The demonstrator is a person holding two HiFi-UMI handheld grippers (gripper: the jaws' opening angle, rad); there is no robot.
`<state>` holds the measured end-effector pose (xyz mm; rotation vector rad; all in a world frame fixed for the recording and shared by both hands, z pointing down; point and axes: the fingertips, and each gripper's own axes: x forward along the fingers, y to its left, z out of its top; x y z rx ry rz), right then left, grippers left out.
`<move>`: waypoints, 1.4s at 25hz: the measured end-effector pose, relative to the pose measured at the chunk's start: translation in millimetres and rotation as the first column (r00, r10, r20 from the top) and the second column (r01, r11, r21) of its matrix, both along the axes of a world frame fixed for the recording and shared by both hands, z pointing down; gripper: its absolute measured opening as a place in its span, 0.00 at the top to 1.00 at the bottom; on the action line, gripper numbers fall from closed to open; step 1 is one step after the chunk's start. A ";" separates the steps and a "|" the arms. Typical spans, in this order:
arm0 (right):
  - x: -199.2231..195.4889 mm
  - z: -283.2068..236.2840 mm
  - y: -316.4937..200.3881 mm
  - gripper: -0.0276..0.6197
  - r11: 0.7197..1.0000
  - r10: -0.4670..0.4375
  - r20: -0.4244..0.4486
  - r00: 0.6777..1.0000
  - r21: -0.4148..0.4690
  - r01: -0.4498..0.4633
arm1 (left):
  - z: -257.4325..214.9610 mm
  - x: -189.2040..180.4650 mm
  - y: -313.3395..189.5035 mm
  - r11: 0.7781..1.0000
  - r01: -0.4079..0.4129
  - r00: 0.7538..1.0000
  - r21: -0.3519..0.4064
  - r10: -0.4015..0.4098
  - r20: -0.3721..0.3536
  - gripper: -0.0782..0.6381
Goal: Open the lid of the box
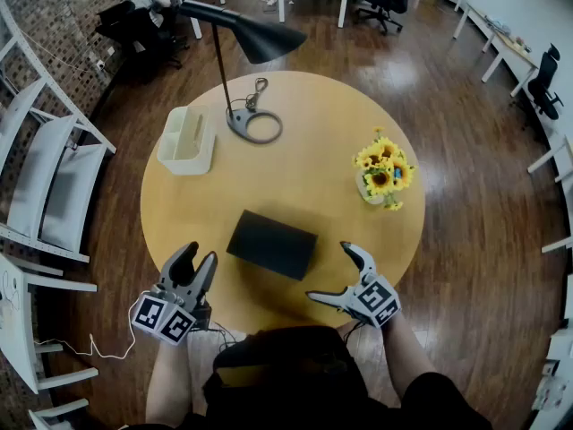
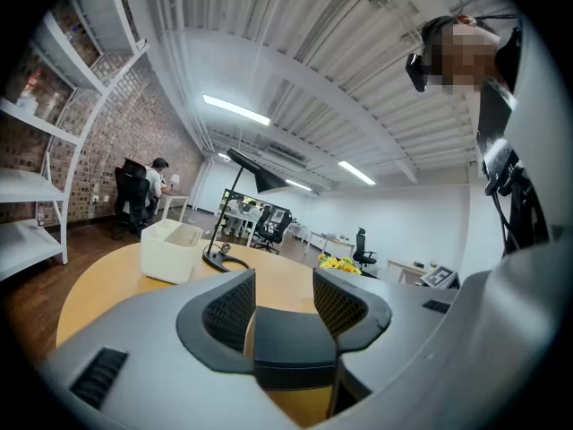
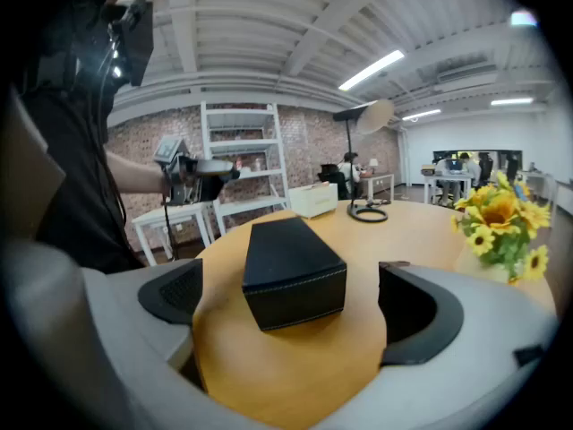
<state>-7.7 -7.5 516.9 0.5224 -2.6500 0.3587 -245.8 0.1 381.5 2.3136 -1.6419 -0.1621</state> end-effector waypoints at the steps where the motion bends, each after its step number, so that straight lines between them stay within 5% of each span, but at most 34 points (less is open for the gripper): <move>1: -0.6 11.3 -5.2 0.00 1.000 -0.023 -0.025 0.999 0.013 0.024 | 4.3 6.4 -6.3 1.000 -0.010 1.000 -0.003 0.010 -0.004 0.61; 20: -35.1 76.7 -43.6 0.00 0.962 -0.223 -0.016 0.975 0.160 0.222 | 57.3 60.2 -32.0 0.966 -0.220 0.961 -0.136 0.239 0.137 0.61; 29: -36.3 64.3 -45.8 0.00 0.957 -0.247 0.038 0.968 0.168 0.237 | 68.8 89.8 -42.1 0.929 -0.332 0.916 -0.164 0.359 0.178 0.61; 35: -37.2 62.6 -44.4 0.00 0.960 -0.233 0.106 0.967 0.183 0.211 | 77.1 99.7 -48.0 0.917 -0.356 0.909 -0.181 0.385 0.161 0.61</move>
